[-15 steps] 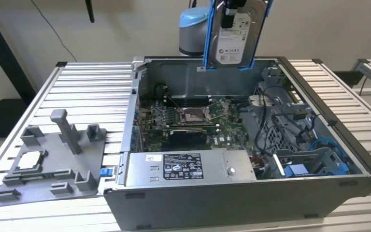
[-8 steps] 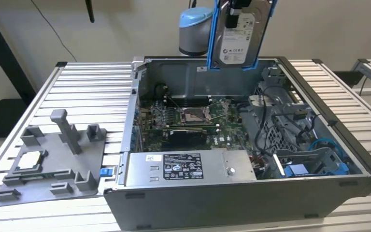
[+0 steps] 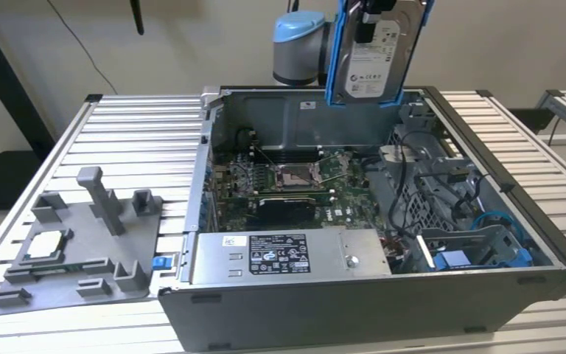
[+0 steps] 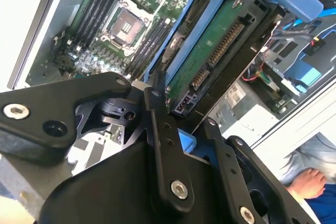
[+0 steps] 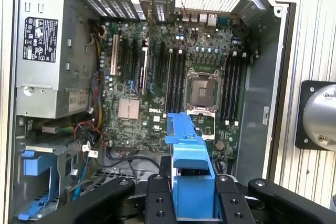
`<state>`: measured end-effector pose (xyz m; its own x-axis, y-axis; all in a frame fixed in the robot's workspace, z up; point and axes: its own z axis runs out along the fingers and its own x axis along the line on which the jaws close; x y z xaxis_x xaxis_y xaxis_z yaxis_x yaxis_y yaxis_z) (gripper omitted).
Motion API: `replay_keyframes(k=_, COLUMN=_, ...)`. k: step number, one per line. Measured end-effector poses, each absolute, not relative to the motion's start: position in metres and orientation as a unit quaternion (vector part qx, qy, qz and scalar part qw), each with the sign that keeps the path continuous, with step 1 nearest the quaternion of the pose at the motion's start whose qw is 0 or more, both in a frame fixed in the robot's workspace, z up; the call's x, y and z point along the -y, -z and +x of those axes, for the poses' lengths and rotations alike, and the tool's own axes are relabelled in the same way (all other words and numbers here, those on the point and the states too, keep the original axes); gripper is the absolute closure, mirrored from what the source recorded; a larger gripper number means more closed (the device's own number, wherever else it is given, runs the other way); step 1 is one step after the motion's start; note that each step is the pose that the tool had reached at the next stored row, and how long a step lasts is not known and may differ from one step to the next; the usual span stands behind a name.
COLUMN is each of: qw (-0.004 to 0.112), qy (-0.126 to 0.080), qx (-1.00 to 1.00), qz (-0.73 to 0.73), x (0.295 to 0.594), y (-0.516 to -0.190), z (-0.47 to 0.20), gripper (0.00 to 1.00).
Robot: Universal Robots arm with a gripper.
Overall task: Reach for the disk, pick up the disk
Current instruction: 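Pick up the disk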
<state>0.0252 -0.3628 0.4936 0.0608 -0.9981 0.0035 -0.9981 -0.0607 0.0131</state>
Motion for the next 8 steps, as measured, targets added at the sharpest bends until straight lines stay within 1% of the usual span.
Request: replay_keyframes(k=8, qw=0.006, qy=0.003, qx=0.685, qz=0.728, x=0.363, y=-0.494, z=0.053, gripper=1.00)
